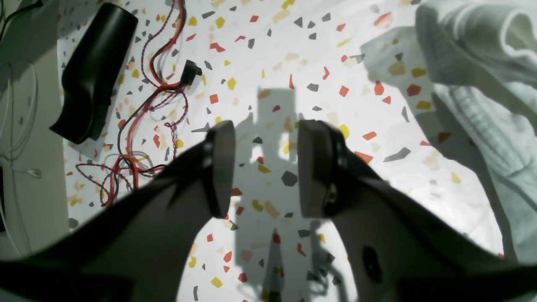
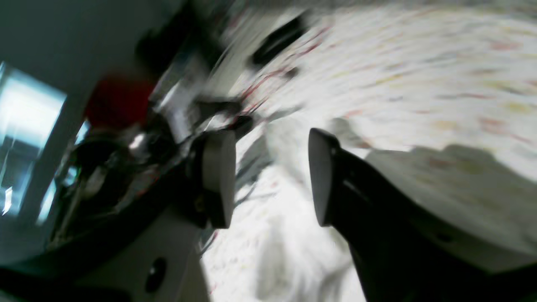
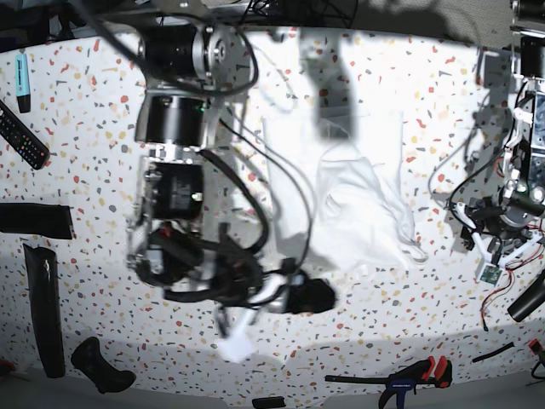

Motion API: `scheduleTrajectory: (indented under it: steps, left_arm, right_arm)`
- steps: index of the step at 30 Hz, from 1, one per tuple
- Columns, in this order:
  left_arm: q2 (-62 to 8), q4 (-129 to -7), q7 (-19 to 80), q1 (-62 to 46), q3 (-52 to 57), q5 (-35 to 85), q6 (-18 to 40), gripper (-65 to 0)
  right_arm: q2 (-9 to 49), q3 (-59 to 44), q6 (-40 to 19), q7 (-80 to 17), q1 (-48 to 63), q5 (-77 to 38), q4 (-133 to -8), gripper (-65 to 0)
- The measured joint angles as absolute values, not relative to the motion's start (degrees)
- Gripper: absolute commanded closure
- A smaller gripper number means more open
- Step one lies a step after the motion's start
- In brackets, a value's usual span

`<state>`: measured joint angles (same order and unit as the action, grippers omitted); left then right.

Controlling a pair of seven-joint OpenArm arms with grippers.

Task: Fold the T-shirt properly
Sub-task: 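Lift the strip end with the right gripper and fold it over the stack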

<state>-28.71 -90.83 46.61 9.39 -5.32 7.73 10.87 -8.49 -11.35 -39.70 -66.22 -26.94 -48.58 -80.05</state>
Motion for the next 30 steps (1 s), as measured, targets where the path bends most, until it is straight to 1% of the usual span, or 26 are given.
scheduleTrajectory:
  steps: [3,5,8,11,20,24,27,30]
  left_arm:
    - [-28.7,-90.8,46.1,9.4,-5.3,7.7,10.9,-24.1]
    - [-28.7,-90.8,45.1,9.4,-5.3,7.7,10.9,-24.1]
    - [-28.7,-90.8,45.1,9.4,-5.3,7.7,10.9,-24.1]
    - [-28.7,-90.8,45.1,9.4,-5.3,7.7,10.9,-24.1]
    - [-28.7,-90.8,45.1,9.4,-5.3,7.7,10.9,-24.1]
    - [-28.7,-90.8,45.1,9.4,-5.3,7.7,10.9,-24.1]
    - [-28.7,-90.8,45.5,9.4,-5.3,7.7,10.9,-24.1]
    - [-28.7,-90.8,46.5,9.4,-5.3,7.7,10.9,-24.1]
  right_arm:
    - [-8.4,-12.6,-39.7,-66.2,-24.1,-48.2,-80.1,-28.0]
    - [-8.4,-10.3,-39.7,-66.4,-21.3,-47.7,-80.1,-28.0]
    - [-8.6,-4.3,-39.7,-66.5,-18.0,-44.4,-80.1,-28.0]
    - [-8.6,2.0,-39.7,-62.8,-16.1,-40.3,-80.1,-28.0]
    - [-8.4,24.1,-39.3,-60.0,-13.8,-40.8,-80.1,-28.0]
    - [-8.3,33.1,-39.3,-59.4,-14.0,-46.0,-80.1,-28.0]
    - [-8.3,36.9,-39.5,-59.4,-14.0,-46.7,-80.1,-28.0]
    - [-8.3,37.2,-39.5,-59.4,-14.0,-46.7,-80.1,-28.0]
